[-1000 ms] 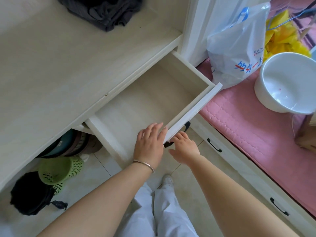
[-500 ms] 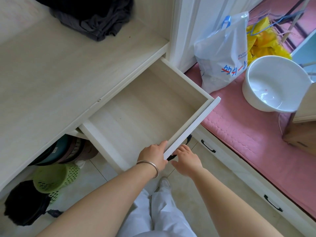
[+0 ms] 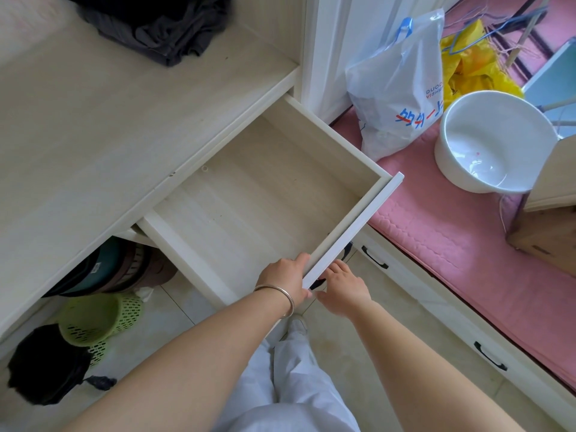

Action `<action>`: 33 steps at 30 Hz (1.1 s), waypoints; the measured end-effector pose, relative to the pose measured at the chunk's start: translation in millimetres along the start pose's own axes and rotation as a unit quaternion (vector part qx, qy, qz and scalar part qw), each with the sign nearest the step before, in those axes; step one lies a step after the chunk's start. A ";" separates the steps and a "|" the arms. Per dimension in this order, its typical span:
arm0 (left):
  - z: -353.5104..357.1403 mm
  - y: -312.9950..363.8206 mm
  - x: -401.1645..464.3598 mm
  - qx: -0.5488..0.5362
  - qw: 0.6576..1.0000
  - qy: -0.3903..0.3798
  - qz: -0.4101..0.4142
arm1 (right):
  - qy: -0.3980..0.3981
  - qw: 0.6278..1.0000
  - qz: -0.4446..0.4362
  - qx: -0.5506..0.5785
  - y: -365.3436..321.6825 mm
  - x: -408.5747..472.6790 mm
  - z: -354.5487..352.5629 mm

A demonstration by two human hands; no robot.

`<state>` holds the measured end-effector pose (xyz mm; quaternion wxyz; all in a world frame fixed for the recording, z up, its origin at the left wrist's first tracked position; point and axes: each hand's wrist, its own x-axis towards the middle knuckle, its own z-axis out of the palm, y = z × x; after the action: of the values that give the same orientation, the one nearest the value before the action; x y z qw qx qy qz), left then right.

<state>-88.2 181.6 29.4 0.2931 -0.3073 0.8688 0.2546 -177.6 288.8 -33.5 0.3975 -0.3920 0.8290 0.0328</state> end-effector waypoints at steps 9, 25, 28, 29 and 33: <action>-0.4 -7.0 2.8 -0.075 0.997 -0.015 -0.025 | 0.029 0.998 0.020 0.045 -9.3 -6.1 -10.6; -69.9 -83.0 -95.9 -0.175 0.934 0.285 -0.123 | 0.201 0.971 -0.121 0.035 -156.8 -51.1 -106.2; -73.1 -121.2 -138.9 -0.168 0.892 0.375 -0.188 | 0.217 0.957 -0.192 0.008 -213.0 -65.0 -98.8; -71.2 -134.6 -155.4 -0.164 0.879 0.395 -0.211 | 0.213 0.953 -0.213 -0.010 -232.3 -70.1 -93.7; -48.3 -192.0 -226.6 -0.149 0.835 0.442 -0.292 | 0.188 0.935 -0.294 -0.068 -311.7 -98.3 -62.9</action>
<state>170.8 107.8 163.7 -0.1112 -0.6669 0.7269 0.1205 30.3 111.9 156.9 0.1985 -0.6433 0.7321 -0.1037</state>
